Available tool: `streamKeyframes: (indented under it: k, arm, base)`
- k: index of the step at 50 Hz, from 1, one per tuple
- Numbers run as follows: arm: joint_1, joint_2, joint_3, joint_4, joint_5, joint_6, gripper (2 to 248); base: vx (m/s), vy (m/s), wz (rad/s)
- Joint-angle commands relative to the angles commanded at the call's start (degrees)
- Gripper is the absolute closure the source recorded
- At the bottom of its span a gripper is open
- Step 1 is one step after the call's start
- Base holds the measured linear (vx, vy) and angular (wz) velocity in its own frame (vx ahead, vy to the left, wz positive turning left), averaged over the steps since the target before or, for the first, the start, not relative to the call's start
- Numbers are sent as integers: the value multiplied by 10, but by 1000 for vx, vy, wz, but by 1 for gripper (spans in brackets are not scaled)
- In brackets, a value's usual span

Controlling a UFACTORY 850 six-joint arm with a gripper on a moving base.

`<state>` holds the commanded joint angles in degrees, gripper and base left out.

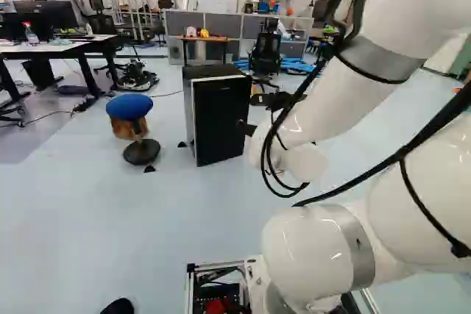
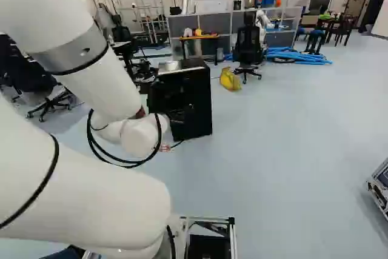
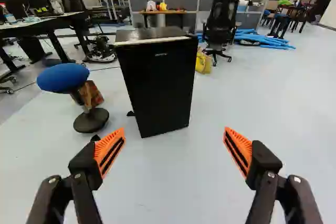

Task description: Grab a drink from the fridge

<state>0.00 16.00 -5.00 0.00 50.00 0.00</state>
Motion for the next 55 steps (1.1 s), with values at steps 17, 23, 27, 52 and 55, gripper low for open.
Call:
streamKeyframes:
  k: [17,23,27,52,55]
  arm:
    - [0,0,0,0,0,0,3]
    - [0,0,0,0,0,0,3]
    - [0,0,0,0,0,0,3]
    - [0,0,0,0,0,0,3]
    - [0,0,0,0,0,0,3]
  base:
    - [0,0,0]
    - [0,0,0]
    - [1,15,113]
    - [36,10,30]
    - [59,4,-2]
